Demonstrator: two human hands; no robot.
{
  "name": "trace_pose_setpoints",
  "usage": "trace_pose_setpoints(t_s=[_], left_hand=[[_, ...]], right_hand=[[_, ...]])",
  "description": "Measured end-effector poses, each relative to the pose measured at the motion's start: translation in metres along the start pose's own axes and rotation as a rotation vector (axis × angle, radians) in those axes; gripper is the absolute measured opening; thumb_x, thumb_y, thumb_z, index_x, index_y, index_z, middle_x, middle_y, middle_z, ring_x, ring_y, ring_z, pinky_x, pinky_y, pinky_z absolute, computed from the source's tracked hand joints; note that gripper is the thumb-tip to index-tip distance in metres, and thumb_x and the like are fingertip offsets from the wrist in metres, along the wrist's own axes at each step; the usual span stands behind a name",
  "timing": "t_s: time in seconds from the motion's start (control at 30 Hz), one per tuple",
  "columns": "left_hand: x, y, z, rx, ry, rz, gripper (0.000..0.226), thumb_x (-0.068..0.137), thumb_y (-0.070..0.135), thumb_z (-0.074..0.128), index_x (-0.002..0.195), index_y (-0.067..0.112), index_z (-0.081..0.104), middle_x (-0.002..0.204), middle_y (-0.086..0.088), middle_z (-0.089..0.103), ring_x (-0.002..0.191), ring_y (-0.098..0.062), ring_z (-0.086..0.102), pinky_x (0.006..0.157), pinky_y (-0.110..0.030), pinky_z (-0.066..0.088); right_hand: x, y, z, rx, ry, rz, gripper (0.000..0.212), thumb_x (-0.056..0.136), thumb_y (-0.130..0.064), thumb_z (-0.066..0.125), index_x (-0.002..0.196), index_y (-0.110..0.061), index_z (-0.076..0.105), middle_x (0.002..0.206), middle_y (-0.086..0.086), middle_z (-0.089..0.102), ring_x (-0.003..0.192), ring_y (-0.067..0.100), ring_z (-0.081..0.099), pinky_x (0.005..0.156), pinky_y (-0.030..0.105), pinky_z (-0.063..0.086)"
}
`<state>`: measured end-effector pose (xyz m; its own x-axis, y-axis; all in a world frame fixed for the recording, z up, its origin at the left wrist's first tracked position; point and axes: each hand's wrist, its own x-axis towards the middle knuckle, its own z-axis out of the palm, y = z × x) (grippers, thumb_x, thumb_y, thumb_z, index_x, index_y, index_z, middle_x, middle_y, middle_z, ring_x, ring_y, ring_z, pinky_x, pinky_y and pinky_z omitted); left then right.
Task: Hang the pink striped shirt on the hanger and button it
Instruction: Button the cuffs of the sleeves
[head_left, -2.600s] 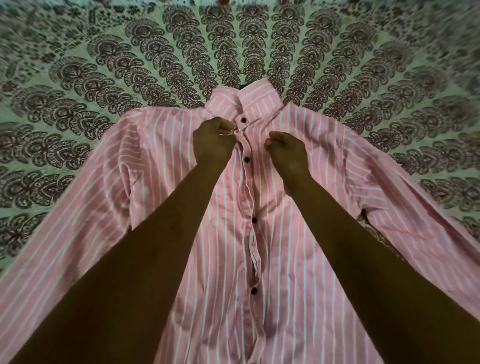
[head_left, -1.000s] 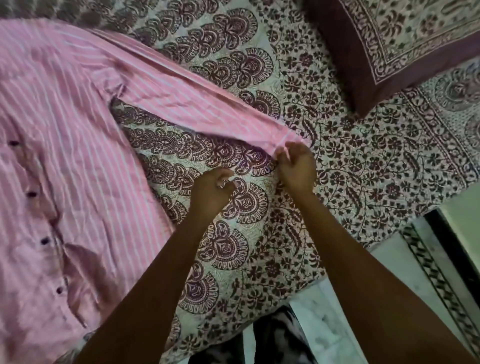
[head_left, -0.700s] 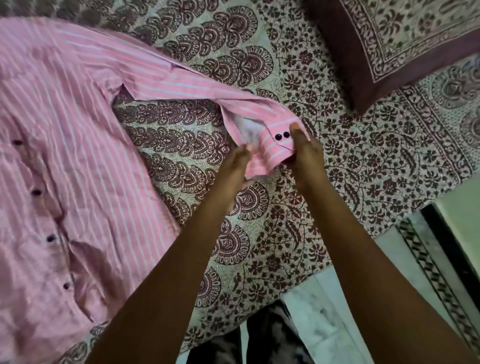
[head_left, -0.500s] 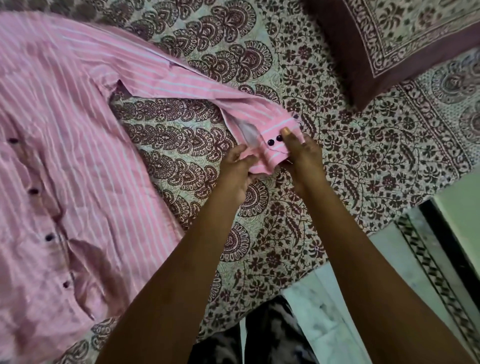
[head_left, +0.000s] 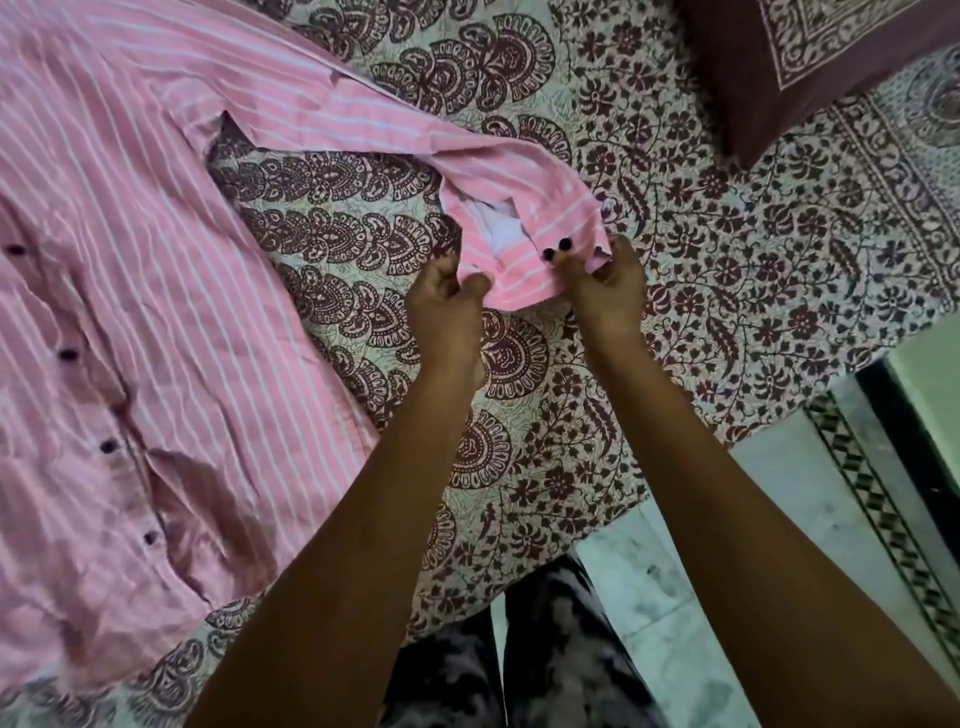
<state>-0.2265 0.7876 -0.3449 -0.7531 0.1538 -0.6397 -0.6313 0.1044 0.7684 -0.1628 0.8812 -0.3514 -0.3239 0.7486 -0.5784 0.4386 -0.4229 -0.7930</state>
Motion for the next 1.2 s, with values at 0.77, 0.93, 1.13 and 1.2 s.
trace_pose_setpoints(t_s=[0.77,0.93,1.13,1.2], left_hand=[[0.018,-0.004,0.002,0.554,-0.14,0.347,0.016,0.082,0.008,0.064,0.096,0.008,0.071,0.082,-0.009,0.07,0.064,-0.013,0.055,0.063,-0.025,0.044],[0.022,-0.003,-0.002,0.53,-0.222,0.289,0.017,0.081,0.009,0.063,0.095,0.01,0.072,0.083,-0.01,0.071,0.069,-0.015,0.06,0.07,-0.034,0.051],[0.019,-0.003,-0.009,0.557,-0.273,0.21,0.019,0.083,0.011,0.061,0.097,0.006,0.071,0.084,-0.012,0.07,0.065,-0.015,0.056,0.066,-0.027,0.044],[0.017,-0.004,-0.011,0.587,-0.266,0.212,0.018,0.082,0.011,0.061,0.094,0.005,0.072,0.08,-0.011,0.07,0.057,-0.012,0.052,0.063,-0.024,0.041]], right_hand=[[0.0,0.018,0.014,-0.243,-0.128,-0.155,0.017,0.084,-0.017,0.066,0.07,-0.008,0.065,0.078,0.018,0.069,0.074,0.03,0.066,0.067,0.044,0.054],[-0.006,0.018,0.01,-0.156,-0.093,-0.175,0.013,0.08,-0.011,0.069,0.083,0.001,0.067,0.07,0.007,0.066,0.065,0.02,0.062,0.062,0.032,0.051],[-0.009,0.024,0.008,-0.213,-0.081,-0.189,0.013,0.077,-0.014,0.073,0.068,-0.012,0.064,0.062,-0.007,0.062,0.05,-0.004,0.056,0.053,0.014,0.046],[-0.01,0.028,0.009,-0.219,-0.067,-0.189,0.013,0.078,-0.014,0.072,0.068,-0.012,0.064,0.064,-0.001,0.064,0.053,0.0,0.059,0.055,0.018,0.049]])
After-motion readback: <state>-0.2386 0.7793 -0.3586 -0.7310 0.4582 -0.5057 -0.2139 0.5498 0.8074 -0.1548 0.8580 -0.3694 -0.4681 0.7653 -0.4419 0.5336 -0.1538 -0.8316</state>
